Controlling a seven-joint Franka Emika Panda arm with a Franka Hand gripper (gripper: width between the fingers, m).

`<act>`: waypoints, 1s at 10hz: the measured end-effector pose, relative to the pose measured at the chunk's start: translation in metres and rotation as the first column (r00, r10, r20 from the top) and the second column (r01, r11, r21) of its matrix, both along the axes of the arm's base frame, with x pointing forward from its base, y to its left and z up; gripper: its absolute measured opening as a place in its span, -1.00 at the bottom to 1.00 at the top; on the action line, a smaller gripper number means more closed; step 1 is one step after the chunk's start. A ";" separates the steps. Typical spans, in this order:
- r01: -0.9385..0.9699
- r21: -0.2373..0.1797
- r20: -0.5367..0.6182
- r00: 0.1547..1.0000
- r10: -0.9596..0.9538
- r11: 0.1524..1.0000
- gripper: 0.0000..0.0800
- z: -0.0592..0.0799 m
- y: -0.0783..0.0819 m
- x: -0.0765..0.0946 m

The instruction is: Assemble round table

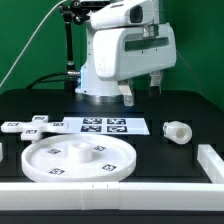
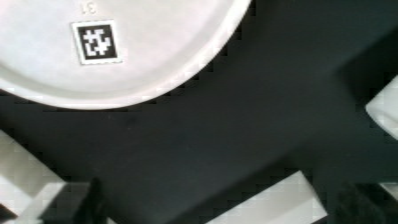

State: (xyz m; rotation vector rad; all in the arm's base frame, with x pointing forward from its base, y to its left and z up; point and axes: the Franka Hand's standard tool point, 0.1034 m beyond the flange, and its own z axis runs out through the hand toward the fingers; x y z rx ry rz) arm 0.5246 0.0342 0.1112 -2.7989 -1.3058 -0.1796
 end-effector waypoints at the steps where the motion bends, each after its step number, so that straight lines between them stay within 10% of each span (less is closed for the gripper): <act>1: 0.000 0.000 0.000 1.000 0.000 1.000 0.63 0.000 0.000 0.000; 5: -0.067 -0.010 0.003 0.998 0.067 0.998 0.63 -0.002 -0.008 -0.002; 10: -0.199 -0.029 -0.015 0.980 0.199 0.980 0.63 -0.044 -0.094 -0.006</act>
Offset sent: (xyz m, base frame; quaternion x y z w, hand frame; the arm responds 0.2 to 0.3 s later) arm 0.0000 0.0000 0.0000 0.0000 0.0000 0.0000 1.0000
